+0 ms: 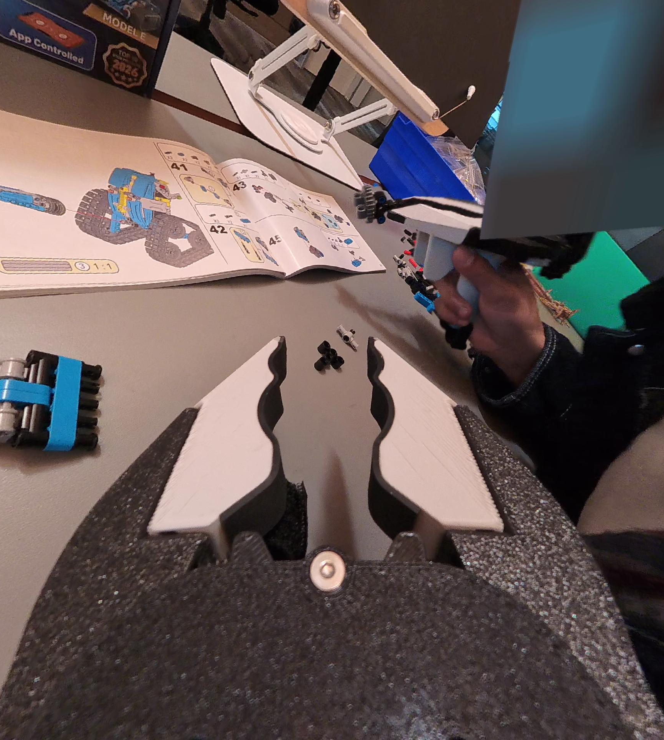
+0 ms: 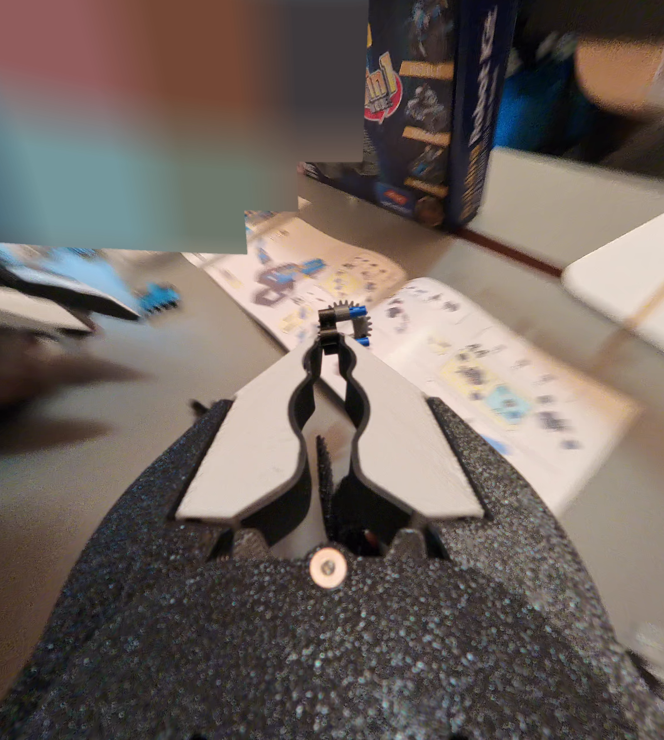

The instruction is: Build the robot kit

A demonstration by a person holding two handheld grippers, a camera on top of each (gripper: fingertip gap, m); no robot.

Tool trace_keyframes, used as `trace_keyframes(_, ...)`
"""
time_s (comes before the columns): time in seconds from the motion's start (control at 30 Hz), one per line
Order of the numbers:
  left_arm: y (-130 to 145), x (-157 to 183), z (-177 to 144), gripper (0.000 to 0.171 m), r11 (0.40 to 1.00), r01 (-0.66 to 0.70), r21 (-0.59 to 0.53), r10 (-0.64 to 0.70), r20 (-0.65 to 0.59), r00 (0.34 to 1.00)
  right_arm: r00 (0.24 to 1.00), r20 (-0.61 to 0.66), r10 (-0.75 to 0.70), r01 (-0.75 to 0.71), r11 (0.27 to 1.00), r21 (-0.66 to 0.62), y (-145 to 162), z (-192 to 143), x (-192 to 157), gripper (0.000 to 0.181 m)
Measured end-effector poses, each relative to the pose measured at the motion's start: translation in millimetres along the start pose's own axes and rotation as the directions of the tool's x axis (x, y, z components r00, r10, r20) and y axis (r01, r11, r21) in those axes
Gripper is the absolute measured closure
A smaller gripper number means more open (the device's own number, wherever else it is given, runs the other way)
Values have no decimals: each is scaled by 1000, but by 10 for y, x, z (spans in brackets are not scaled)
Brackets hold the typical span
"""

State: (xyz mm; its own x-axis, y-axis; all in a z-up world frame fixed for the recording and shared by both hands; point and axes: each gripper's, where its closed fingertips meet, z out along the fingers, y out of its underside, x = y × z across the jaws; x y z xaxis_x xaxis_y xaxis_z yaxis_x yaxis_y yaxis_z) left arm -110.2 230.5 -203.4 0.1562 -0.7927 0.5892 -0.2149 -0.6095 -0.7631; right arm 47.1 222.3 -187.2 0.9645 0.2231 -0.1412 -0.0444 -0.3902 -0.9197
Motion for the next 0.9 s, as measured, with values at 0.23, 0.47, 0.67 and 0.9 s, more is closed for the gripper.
trace_keyframes(0.23, 51, 33, 7, 131, 1000, -24, -14, 24, 10, 1000, 948, -155, -278, 267, 960, -89, 20, -99, 8, 174)
trace_keyframes(0.47, 69, 13, 28, 131, 999, -44, -29, 45, 31, 999, 906, -188, -379, 364, 925, -108, -36, -148, -44, 174)
trace_keyframes(0.67, 80, 11, 43, 131, 998, -54, -39, 56, 37, 998, 850, -217, -480, 458, 877, -146, -38, -162, -59, 174)
trace_keyframes(0.9, 88, 5, 51, 131, 997, -58, -44, 60, 42, 997, 850, -211, -482, 459, 875, -151, -23, -163, -58, 174)
